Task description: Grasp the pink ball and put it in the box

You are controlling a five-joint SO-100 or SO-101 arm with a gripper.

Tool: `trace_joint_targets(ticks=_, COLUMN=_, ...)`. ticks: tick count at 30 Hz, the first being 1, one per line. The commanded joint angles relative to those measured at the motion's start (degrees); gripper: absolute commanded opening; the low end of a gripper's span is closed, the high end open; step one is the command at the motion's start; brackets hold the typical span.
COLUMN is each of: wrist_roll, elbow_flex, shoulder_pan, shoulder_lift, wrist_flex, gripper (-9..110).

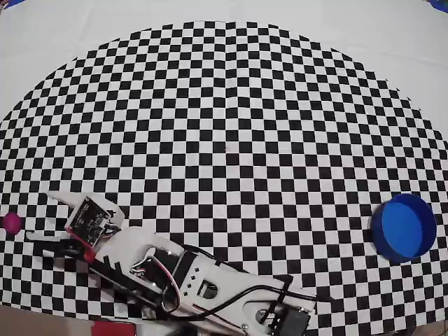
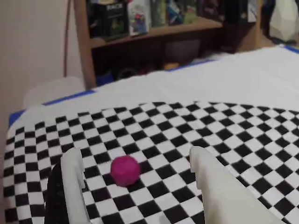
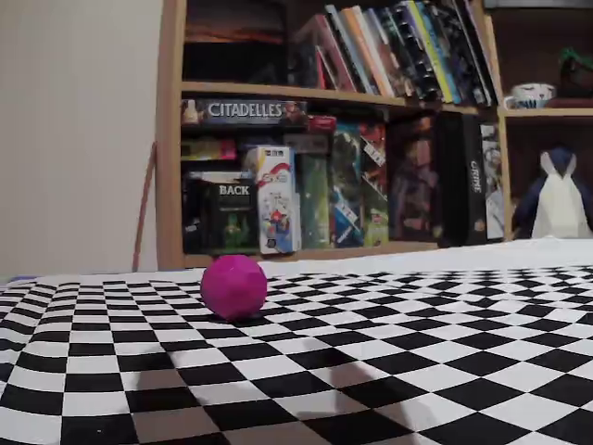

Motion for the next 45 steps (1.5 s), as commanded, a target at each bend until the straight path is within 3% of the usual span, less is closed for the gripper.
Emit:
trace_joint_targets(ticks=1, wrist_roll=-0.6, elbow_flex=0.4, shoulder_pan=-0.8, shoulder_lift=-1.0, wrist_flex=-1.3, gripper=25)
trace_joint_targets(ticks=12, wrist_roll=-0.6, elbow_flex=0.2, shoulder_pan=-1.3, shoulder_lift=-3.5, wrist_flex=-1.9, gripper=25)
trace_joint_targets(ticks=45, wrist_roll=-2.2, elbow_flex=-17.5, shoulder_pan=-1.3, shoulder_lift=-40.0, wrist_flex=-13.7, gripper=26)
